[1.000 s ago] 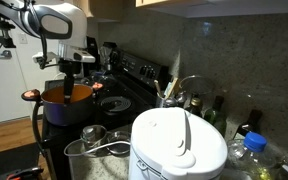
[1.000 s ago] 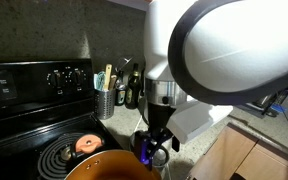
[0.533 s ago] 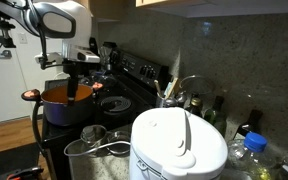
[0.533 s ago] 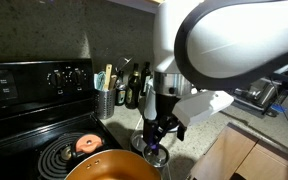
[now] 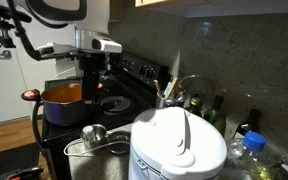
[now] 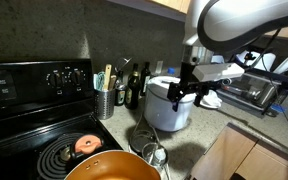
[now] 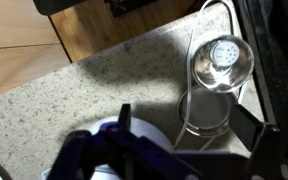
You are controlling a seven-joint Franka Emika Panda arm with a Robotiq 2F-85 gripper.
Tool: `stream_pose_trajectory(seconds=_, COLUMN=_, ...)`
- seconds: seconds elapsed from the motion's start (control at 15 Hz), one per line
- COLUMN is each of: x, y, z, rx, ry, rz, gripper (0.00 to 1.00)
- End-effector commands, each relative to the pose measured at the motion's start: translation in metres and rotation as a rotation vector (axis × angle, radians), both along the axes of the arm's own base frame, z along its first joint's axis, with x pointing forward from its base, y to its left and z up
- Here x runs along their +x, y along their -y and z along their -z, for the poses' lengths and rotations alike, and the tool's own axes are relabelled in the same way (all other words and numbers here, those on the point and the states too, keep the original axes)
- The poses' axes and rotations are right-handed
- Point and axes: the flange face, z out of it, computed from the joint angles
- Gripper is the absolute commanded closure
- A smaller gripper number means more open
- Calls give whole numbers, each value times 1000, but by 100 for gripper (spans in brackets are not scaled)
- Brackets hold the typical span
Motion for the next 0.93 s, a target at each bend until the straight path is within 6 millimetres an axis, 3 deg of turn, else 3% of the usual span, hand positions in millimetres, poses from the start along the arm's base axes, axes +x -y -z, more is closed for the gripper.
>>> stream_pose_trajectory(seconds=0.0, x=16, y=38, z=-28, rx=-14, ry=53, rz=79, gripper=0)
stream_pose_trajectory(seconds=0.67, x=42, y=107, z=-72, rx=-72, ry=264, rz=392, gripper=0)
stream_pose_trajectory(seconds=0.8, x=47, y=114, z=-81, rx=-94, ry=327, rz=476, gripper=0)
stream_pose_trajectory(seconds=0.87, x=40, y=108, z=-72, rx=-70, ry=280, rz=404, gripper=0)
